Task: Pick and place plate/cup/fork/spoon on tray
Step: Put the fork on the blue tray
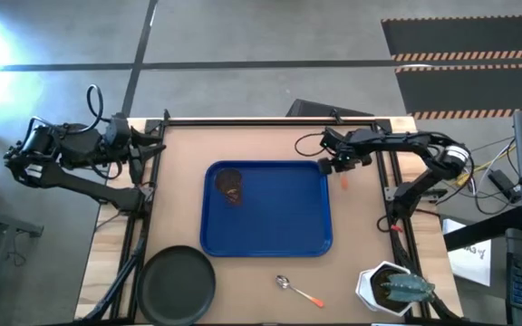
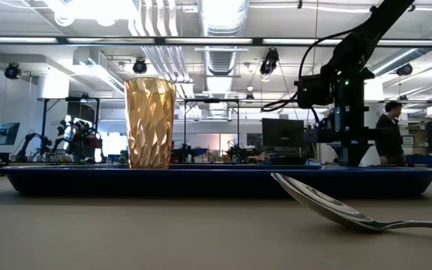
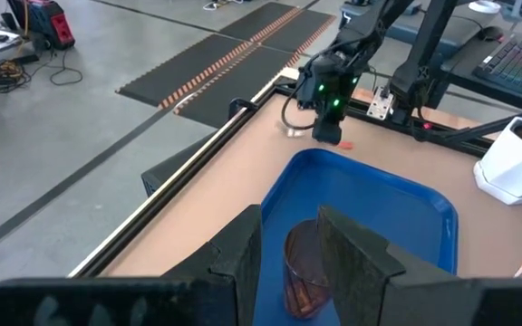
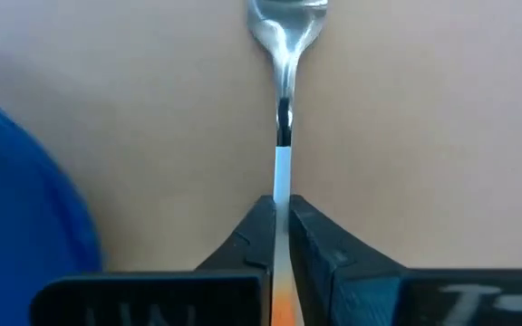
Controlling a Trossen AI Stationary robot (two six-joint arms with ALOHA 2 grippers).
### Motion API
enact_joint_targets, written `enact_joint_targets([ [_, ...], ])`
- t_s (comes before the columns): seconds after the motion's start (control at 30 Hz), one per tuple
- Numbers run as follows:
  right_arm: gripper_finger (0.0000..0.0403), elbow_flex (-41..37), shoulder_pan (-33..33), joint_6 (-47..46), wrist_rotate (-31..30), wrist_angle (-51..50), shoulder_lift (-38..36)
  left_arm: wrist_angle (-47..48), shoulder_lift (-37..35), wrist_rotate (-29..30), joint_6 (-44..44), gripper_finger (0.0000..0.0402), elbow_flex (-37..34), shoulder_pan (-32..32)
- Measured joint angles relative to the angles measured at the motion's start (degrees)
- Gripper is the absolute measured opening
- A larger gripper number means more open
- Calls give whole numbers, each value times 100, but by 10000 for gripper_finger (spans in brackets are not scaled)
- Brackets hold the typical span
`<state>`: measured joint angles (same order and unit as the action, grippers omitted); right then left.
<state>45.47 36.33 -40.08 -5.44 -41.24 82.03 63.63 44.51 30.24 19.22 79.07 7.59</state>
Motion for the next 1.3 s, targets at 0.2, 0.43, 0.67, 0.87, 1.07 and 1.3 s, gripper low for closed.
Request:
enact_joint_targets([
  [0.2, 9, 271, -292, -539, -347, -860, -1383, -6, -4, 0, -3, 93, 0, 1],
  [0.43, 9, 405, -1766, -1824, -702, -909, -2431, -6, -11, 0, -8, 93, 0, -1],
  [0.67, 9, 400, -3894, -3791, -1739, -790, -2050, -6, -11, 0, -10, 93, 0, 1],
  [0.87, 9, 400, -4951, -5124, -2034, -31, -973, -6, -11, 0, -12, 93, 0, -1],
  [1.07, 9, 400, -5173, -5786, -1889, 713, 68, -6, -15, 0, -56, 93, 0, 0],
  [1.3, 9, 446, -5173, -5902, -1271, 1124, 733, 144, -56, -1, -28, 93, 2, -1],
])
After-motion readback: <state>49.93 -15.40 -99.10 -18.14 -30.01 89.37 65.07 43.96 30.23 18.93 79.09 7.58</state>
